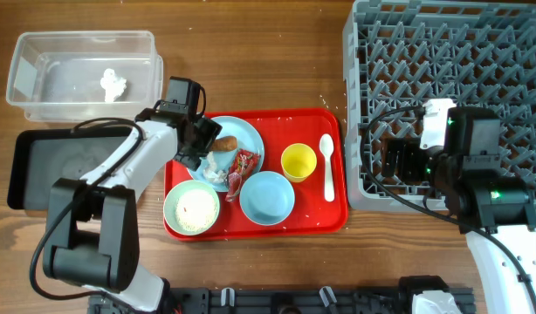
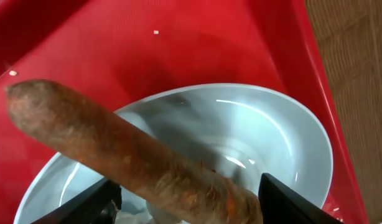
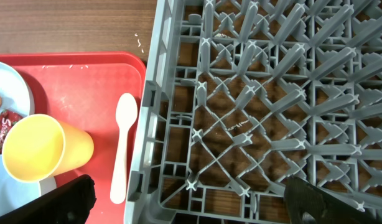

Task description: Sort waste into correct bins and load items into the dishwasher rack

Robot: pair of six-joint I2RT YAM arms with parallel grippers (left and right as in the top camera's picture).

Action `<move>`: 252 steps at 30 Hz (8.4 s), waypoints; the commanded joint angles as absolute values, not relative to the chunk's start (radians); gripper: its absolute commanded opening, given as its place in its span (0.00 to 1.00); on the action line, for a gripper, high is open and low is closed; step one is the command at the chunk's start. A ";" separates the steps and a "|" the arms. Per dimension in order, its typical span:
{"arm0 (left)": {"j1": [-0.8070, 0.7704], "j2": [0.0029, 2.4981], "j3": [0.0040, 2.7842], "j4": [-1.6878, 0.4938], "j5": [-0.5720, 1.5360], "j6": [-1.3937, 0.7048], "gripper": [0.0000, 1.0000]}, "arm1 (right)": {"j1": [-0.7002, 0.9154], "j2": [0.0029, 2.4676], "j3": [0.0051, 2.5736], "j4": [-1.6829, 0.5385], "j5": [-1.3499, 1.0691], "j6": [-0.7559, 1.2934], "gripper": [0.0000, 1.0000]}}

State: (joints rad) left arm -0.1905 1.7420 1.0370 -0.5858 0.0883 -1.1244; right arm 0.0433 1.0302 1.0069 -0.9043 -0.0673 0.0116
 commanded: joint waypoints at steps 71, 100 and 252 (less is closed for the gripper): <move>-0.078 1.557 1.092 -0.721 0.147 -0.501 0.56 | 0.048 1.029 1.028 -0.905 -0.079 0.029 1.00; -0.007 1.629 1.367 -0.652 -0.062 -0.422 0.04 | 0.048 1.029 1.028 -0.907 -0.078 0.028 1.00; 0.146 1.888 1.670 -0.660 0.023 -0.345 0.66 | 0.048 1.031 1.028 -0.929 -0.078 0.028 1.00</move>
State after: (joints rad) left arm 0.1581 1.9472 1.6657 -0.6193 -0.0788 -0.3462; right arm 0.0433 1.0302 1.0069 -0.9352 -0.0700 0.0151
